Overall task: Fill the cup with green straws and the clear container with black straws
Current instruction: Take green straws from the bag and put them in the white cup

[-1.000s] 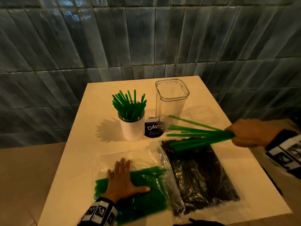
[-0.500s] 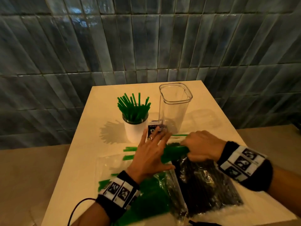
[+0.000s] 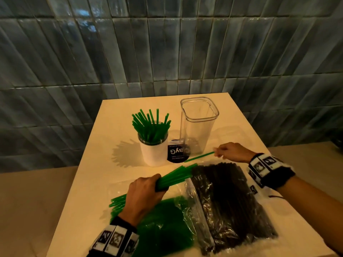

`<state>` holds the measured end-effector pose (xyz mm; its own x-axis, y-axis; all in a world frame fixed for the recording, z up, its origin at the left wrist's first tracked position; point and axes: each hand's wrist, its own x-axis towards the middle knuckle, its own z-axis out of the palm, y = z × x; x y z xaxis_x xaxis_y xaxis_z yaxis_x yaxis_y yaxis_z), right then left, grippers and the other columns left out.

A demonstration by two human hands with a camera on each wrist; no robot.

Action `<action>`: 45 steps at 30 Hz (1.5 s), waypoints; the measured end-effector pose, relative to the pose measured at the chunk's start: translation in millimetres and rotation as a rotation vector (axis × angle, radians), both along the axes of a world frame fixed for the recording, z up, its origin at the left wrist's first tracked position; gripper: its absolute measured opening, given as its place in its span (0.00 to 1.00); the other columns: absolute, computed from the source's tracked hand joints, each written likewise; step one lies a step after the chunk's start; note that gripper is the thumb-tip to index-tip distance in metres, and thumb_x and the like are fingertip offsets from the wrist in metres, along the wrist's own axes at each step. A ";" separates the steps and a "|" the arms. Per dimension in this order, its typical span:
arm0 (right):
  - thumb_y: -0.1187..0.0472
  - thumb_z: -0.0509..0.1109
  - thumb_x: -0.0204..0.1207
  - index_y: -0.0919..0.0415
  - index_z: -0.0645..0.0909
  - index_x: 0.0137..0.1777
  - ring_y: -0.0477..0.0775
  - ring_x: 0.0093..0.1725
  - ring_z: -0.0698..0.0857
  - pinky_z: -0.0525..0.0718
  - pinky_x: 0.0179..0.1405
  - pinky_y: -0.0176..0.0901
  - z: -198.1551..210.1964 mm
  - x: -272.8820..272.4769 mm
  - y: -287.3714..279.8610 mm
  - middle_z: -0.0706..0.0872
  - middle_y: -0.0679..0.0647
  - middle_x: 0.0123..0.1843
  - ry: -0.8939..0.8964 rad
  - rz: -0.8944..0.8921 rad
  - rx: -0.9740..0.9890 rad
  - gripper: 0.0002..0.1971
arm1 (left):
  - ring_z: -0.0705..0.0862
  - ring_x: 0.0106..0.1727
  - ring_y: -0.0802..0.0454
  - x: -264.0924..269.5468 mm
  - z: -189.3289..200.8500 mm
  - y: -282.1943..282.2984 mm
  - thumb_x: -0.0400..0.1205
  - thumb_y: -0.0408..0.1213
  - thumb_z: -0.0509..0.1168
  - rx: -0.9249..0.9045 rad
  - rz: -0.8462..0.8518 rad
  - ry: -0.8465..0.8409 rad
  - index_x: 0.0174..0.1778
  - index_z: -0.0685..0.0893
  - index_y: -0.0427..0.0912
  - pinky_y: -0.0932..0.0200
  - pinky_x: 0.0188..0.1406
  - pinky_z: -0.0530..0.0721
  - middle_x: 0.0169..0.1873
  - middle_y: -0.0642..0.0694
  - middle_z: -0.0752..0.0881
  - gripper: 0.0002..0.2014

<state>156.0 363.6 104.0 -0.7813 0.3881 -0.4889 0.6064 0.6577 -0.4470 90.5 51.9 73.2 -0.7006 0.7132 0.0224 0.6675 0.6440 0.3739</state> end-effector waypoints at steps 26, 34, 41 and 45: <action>0.64 0.64 0.74 0.55 0.71 0.60 0.57 0.59 0.82 0.65 0.70 0.52 -31.0 -21.5 44.2 0.84 0.53 0.57 -0.082 0.436 0.724 0.15 | 0.73 0.16 0.59 -3.1 4.2 -0.4 0.74 0.53 0.70 0.488 0.130 -0.228 0.34 0.84 0.50 0.73 0.19 0.66 0.14 0.55 0.74 0.11; 0.71 0.73 0.72 0.59 0.78 0.45 0.48 0.42 0.89 0.83 0.44 0.37 44.4 45.1 -27.4 0.89 0.51 0.44 0.522 -0.056 -0.168 0.09 | 0.70 0.17 0.58 -6.2 45.1 40.5 0.68 0.48 0.71 0.962 0.318 -0.667 0.40 0.90 0.47 0.66 0.17 0.71 0.23 0.46 0.82 0.11; 0.62 0.78 0.70 0.54 0.81 0.50 0.36 0.41 0.87 0.82 0.44 0.27 40.6 31.1 -130.4 0.88 0.43 0.39 0.561 0.122 -0.411 0.11 | 0.70 0.13 0.61 7.6 65.9 74.0 0.74 0.37 0.72 0.947 0.197 -0.787 0.30 0.84 0.44 0.69 0.16 0.69 0.12 0.53 0.75 0.07; 0.49 0.79 0.66 0.55 0.80 0.53 0.42 0.50 0.88 0.86 0.52 0.39 46.3 25.4 -116.5 0.89 0.48 0.49 0.533 0.074 -0.454 0.19 | 0.72 0.15 0.61 5.8 62.1 64.8 0.78 0.36 0.69 0.931 0.214 -0.767 0.23 0.79 0.45 0.69 0.17 0.71 0.13 0.52 0.76 0.16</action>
<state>181.4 247.1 150.3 -0.9760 0.1728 -0.1328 0.1889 0.3668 -0.9109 96.3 116.7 135.3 -0.8577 0.5141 -0.0073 -0.0143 -0.0096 0.9999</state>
